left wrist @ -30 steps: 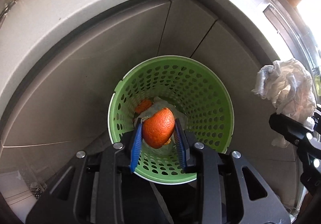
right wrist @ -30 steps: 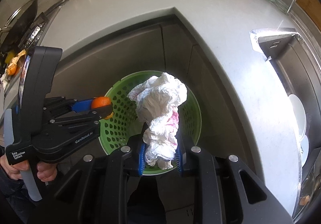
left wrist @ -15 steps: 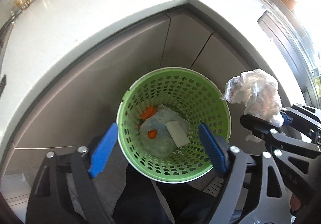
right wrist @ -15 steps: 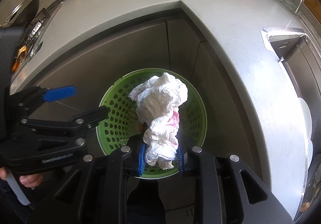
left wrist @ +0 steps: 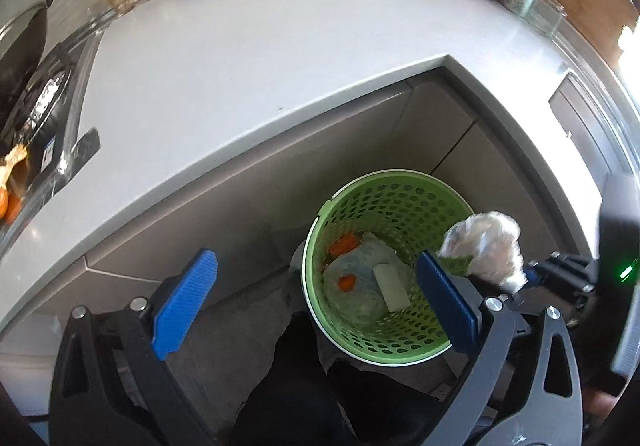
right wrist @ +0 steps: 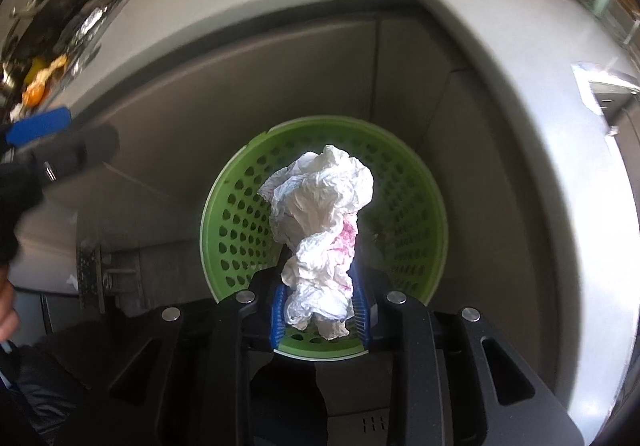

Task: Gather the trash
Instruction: 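Drop the orange peel from the left tool into the basket while the right tool holds the tissue above it, then open the right tool to drop the pink-stained tissue into the basket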

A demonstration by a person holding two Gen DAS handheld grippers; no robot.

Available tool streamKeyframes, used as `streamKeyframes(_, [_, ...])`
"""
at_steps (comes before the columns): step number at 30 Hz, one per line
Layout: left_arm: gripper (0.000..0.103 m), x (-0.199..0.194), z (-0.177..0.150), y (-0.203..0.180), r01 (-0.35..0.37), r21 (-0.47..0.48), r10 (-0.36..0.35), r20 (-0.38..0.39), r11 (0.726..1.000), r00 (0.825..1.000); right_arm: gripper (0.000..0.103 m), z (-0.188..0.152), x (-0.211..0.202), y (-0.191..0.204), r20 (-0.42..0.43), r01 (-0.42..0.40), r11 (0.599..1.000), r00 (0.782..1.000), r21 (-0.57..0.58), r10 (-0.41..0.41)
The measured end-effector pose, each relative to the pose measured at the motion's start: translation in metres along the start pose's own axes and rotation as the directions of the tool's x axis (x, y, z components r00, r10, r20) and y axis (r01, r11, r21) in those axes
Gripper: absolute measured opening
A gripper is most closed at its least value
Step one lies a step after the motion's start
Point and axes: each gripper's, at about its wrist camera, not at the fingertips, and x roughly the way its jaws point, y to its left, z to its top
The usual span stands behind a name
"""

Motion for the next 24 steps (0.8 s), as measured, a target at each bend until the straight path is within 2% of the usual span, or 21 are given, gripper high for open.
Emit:
streamKeyframes(1, [0.095,0.0,0.0,0.001,-0.004,-0.006,0.004,-0.001,1.0,1.0,0.033,-0.001,0.005,0.002,-0.009,-0.002,1.0,1.0,-0.005,0.001])
streamKeyframes(2, [0.095,0.0,0.0,0.001,-0.007,-0.01,0.007,-0.002,1.0,1.0,0.042,-0.001,0.009,0.004,-0.018,-0.002,1.0,1.0,-0.012,0.002])
streamKeyframes(3, [0.095,0.001,0.0,0.002,-0.008,-0.012,0.008,-0.003,1.0,1.0,0.056,-0.001,0.012,0.006,-0.024,0.002,1.0,1.0,-0.02,-0.002])
streamKeyframes(6, [0.095,0.001,0.001,0.002,-0.012,-0.016,0.012,-0.005,1.0,1.0,0.081,-0.002,0.013,0.015,-0.015,0.051,0.997,0.999,-0.064,-0.052])
streamKeyframes(9, [0.095,0.0,0.002,0.001,-0.012,-0.013,0.011,-0.005,1.0,1.0,0.095,-0.002,0.003,0.019,0.02,0.078,0.992,0.997,-0.094,-0.076])
streamKeyframes(12, [0.095,-0.001,0.003,-0.001,-0.011,-0.004,0.011,-0.004,1.0,1.0,0.1,0.003,-0.007,0.019,0.049,0.091,0.992,0.995,-0.088,-0.087])
streamKeyframes(24, [0.095,-0.009,0.019,0.0,-0.008,-0.003,0.008,0.014,1.0,1.0,0.101,0.016,-0.051,-0.002,0.147,0.064,0.998,0.987,0.021,-0.066])
